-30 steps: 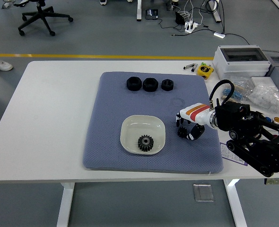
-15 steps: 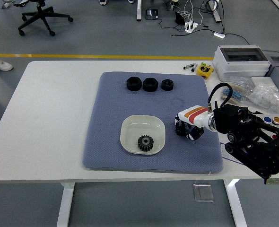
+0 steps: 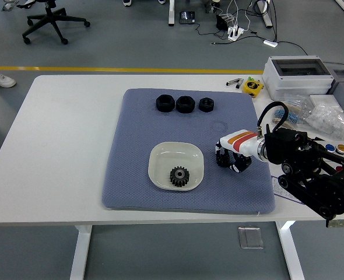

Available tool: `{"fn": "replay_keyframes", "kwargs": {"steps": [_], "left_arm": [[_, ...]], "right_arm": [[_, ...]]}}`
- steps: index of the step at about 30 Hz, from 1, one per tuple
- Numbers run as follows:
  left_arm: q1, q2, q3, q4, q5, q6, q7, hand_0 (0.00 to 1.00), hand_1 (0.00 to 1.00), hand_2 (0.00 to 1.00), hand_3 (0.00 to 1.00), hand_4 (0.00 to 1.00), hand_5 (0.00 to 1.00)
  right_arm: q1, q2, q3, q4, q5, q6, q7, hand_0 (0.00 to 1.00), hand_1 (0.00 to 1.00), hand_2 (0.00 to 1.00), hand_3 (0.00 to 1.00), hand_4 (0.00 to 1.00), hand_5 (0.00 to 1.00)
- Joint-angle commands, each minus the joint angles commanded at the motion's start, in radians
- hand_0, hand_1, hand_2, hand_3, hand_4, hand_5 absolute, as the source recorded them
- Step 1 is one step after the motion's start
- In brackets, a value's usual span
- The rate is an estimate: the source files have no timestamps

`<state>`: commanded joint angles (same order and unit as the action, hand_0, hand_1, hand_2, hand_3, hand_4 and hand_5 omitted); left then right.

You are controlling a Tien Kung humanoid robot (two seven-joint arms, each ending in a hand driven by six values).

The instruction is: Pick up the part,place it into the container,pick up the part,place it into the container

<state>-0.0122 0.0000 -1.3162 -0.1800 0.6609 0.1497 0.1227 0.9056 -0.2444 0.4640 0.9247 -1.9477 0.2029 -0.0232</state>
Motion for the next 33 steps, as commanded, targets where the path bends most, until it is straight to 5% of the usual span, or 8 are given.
{"fn": "replay_keyframes", "kwargs": {"steps": [11, 19, 33], "left_arm": [[0.003, 0.000, -0.004, 0.000, 0.006, 0.001, 0.001, 0.878, 0.845, 0.870, 0.636, 0.590, 0.727], [0.009, 0.000, -0.010, 0.000, 0.016, 0.001, 0.004, 0.878, 0.844, 0.870, 0.636, 0.590, 0.727], [0.007, 0.000, -0.005, 0.000, 0.011, 0.001, 0.003, 0.878, 0.844, 0.869, 0.636, 0.591, 0.729]], "right_arm": [[0.002, -0.010, 0.047, 0.072, 0.028, 0.002, -0.011, 0.322, 0.380, 0.440, 0.453, 0.514, 0.089], [0.038, 0.029, 0.064, 0.158, 0.035, 0.004, -0.024, 0.321, 0.380, 0.442, 0.456, 0.516, 0.118], [0.034, 0.050, -0.047, 0.243, 0.023, 0.019, -0.026, 0.324, 0.383, 0.450, 0.465, 0.524, 0.106]]}}
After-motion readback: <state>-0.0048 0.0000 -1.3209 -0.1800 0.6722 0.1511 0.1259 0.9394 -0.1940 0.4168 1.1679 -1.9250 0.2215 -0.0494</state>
